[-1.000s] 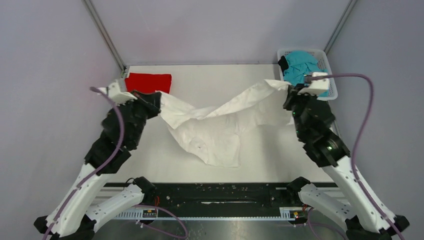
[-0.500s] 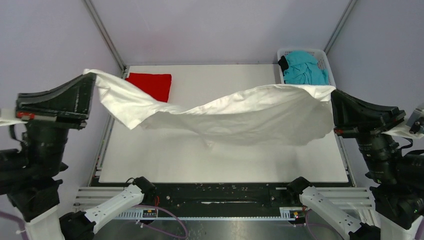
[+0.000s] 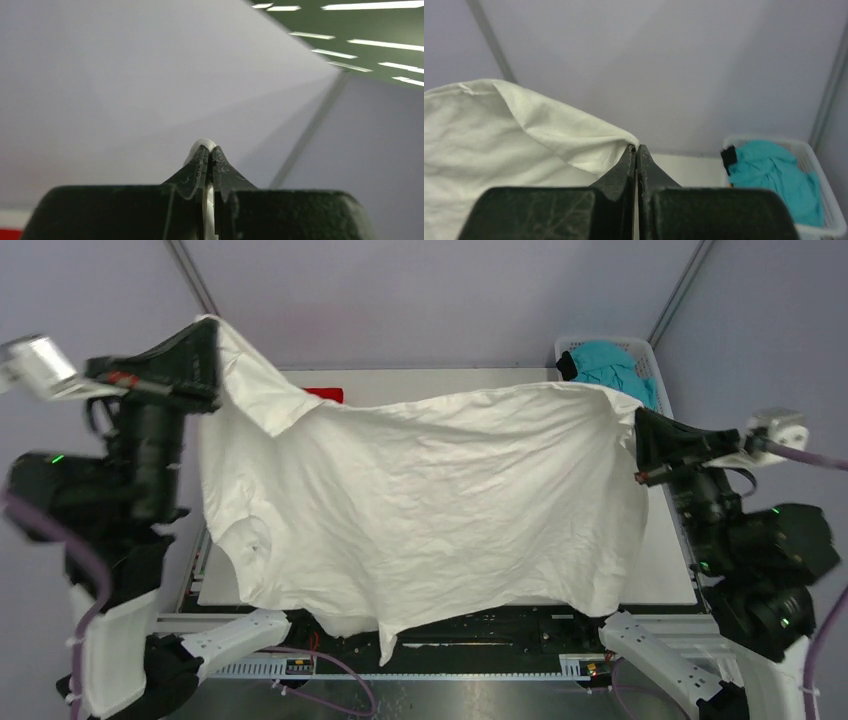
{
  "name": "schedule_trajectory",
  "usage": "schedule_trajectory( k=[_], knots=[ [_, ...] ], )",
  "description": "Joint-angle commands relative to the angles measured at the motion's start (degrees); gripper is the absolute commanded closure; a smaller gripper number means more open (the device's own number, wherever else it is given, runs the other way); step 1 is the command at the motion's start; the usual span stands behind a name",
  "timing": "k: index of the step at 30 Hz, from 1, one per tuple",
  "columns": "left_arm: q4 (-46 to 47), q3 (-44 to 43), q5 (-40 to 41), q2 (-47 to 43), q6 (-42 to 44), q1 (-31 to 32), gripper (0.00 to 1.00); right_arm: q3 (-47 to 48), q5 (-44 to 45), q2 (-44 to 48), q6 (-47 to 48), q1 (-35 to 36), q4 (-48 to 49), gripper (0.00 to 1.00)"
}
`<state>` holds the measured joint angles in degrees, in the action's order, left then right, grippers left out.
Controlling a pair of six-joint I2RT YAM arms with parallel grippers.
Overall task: Fold and stack the t-shirts
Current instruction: Flatten out the tshirt
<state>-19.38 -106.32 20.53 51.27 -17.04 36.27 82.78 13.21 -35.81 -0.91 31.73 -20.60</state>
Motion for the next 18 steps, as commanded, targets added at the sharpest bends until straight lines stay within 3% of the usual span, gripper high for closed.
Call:
schedule_trajectory(
  k=[1,3,4,6,9,11,12,13,14,15,16,17,18],
  knots=[
    [3.9,6.7,23.3,11.7,8.1,-0.6,1.00,-8.3,20.4,-7.0,-1.3,0.1,2.4,1.00],
    [5.4,10.3,26.0,16.5,7.1,-3.4,1.00,-13.5,26.3,-10.8,-2.6,-0.2,4.5,1.00],
    [4.5,11.6,22.5,19.0,4.3,-6.0,1.00,-15.9,27.3,-13.2,-3.7,-1.2,5.5,1.00],
    [2.2,13.8,15.2,25.1,-1.6,-12.1,1.00,-19.9,25.4,-18.3,-7.1,-3.9,7.5,1.00],
    [4.7,16.2,10.1,35.4,-3.2,-16.9,1.00,-25.5,17.9,-26.9,-11.2,-8.7,14.2,1.00],
    [5.5,15.6,8.1,42.8,-2.5,-18.0,0.84,-25.5,14.0,-33.9,-13.1,-11.2,16.8,1.00],
    [4.8,14.1,7.3,48.0,-2.4,-18.3,0.83,-25.0,12.6,-37.7,-13.7,-12.2,18.0,0.98],
    [3.0,11.7,6.3,52.0,-2.5,-18.7,0.82,-24.3,12.1,-42.7,-14.4,-12.9,19.2,0.90],
    [0.8,8.9,5.5,55.8,-2.8,-19.1,0.79,-22.9,11.6,-46.2,-14.8,-13.5,19.5,0.60],
    [-2.4,4.1,5.1,58.9,-3.5,-19.5,0.64,-21.1,12.3,-49.5,-15.4,-13.9,18.8,0.36],
    [-5.7,0.5,4.4,61.7,-4.5,-19.9,0.39,-19.1,13.6,-52.1,-15.7,-14.0,17.6,0.19],
    [-8.2,-2.1,3.3,63.5,-5.1,-20.2,0.21,-17.4,14.5,-53.9,-15.7,-14.1,16.2,0.06],
    [-9.5,-3.5,2.2,64.5,-5.4,-20.3,0.04,-15.9,15.2,-55.1,-15.8,-14.1,14.9,0.01]
  ],
)
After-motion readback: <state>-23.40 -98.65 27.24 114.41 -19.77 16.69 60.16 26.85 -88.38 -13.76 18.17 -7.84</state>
